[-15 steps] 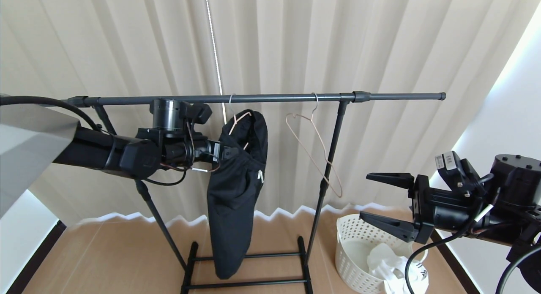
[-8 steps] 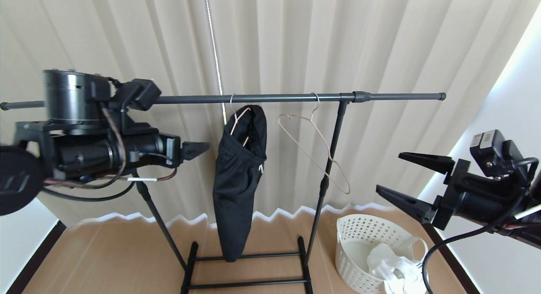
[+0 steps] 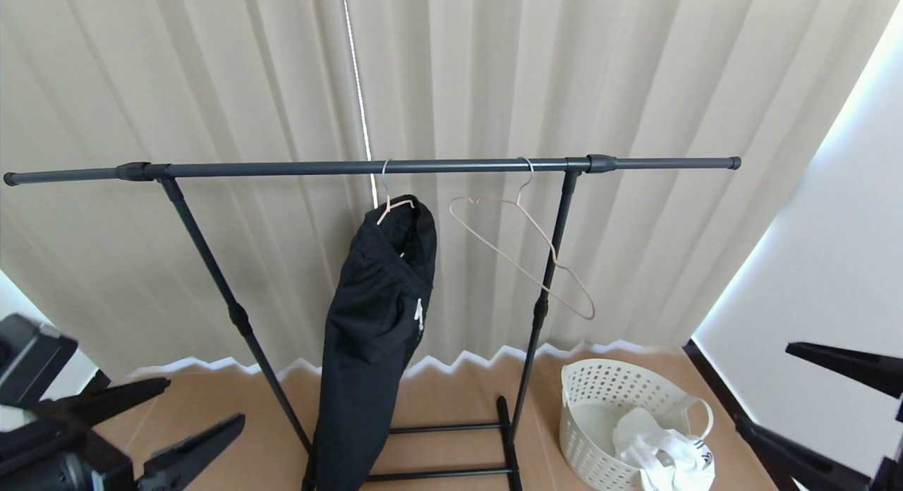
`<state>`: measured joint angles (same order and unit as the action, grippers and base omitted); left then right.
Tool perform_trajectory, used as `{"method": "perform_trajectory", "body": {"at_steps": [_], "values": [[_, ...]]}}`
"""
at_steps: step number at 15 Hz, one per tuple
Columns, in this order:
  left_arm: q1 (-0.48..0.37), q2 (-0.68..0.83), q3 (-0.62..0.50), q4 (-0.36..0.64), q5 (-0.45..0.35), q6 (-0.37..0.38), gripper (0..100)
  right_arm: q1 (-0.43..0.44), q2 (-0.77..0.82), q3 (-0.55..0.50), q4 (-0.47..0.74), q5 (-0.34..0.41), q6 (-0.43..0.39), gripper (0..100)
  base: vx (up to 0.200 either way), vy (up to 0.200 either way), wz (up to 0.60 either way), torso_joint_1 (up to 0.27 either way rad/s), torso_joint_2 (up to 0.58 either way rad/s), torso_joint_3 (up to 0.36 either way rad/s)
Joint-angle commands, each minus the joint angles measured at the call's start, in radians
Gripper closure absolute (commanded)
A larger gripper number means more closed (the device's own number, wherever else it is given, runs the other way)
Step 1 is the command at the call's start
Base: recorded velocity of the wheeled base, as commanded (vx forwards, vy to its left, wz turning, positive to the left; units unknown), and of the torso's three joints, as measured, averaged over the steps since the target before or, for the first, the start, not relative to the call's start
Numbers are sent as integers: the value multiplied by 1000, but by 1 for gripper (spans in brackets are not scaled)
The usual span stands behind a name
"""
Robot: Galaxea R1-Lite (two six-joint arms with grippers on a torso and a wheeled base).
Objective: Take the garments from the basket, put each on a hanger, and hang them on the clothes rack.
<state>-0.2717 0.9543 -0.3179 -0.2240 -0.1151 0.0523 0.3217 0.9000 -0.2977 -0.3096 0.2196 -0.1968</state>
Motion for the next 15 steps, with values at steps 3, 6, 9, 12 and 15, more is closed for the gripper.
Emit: {"method": "perform_trajectory", "body": {"at_steps": [3, 6, 9, 12, 15], "values": [[0, -269, 224, 0, 0, -5, 0, 2, -360, 298, 56, -82, -1, 0, 0, 0, 0, 0, 0, 0], [0, -397, 303, 5, 3, -5, 0, -38, -553, 298, 207, -123, 30, 0, 0, 0, 0, 0, 0, 0], [0, -489, 318, 61, 3, -3, 0, -72, -679, 298, 305, -141, 86, 0, 0, 0, 0, 0, 0, 0], [2, -635, 318, 198, 9, 4, 0, -127, -744, 298, 311, -213, 102, 0, 0, 0, 0, 0, 0, 0], [39, -761, 293, 298, 81, 7, 0, -254, -802, 298, 313, -215, 106, 0, 0, 0, 0, 0, 0, 0]]}}
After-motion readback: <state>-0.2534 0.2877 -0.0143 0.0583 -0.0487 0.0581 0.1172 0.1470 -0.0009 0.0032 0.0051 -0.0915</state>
